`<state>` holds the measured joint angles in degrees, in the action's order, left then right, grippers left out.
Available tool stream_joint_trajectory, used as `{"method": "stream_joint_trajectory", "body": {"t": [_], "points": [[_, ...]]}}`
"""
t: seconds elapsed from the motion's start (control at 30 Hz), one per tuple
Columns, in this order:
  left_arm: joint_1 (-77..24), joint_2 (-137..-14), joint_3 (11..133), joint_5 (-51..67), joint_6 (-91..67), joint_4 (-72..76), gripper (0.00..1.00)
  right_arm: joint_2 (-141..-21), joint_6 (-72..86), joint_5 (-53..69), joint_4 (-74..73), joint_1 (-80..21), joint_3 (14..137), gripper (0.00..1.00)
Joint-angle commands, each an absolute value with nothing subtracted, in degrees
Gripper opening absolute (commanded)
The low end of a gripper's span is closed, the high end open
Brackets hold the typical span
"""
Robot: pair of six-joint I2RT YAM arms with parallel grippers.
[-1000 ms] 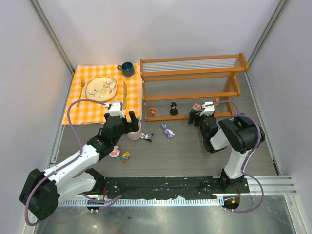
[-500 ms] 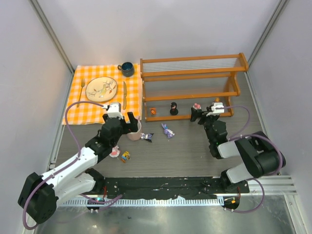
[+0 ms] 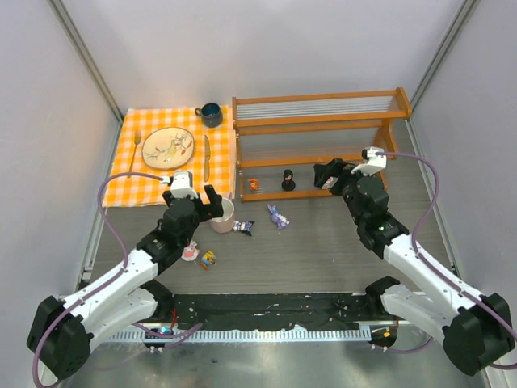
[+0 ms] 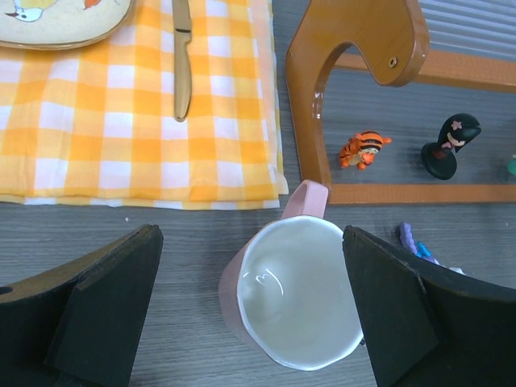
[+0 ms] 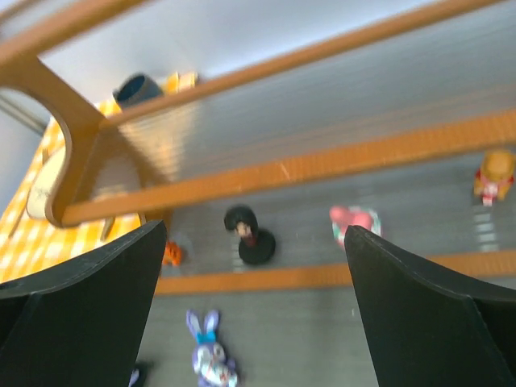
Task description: Place and organize the plastic toys onto the shelf
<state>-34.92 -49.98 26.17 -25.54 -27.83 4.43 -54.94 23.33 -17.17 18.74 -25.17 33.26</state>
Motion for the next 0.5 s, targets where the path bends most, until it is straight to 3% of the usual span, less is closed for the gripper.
{"method": "stream_joint_trajectory", "body": {"t": [0.0, 0.23, 0.47], "points": [[-35.1, -47.7, 25.5, -28.2, -27.6, 6.2, 1.0, -50.1, 29.5, -13.7, -2.5, -26.0, 33.8, 0.99], [-35.1, -44.7, 24.3, -29.1, -27.9, 6.3, 1.0, -50.7, 30.9, -5.5, -9.1, -30.2, 34.8, 0.92], [-35.1, -44.6, 24.1, -29.3, -27.9, 6.6, 1.0, -60.2, 31.9, -11.2, -7.2, -42.4, 34.0, 0.91]]}}
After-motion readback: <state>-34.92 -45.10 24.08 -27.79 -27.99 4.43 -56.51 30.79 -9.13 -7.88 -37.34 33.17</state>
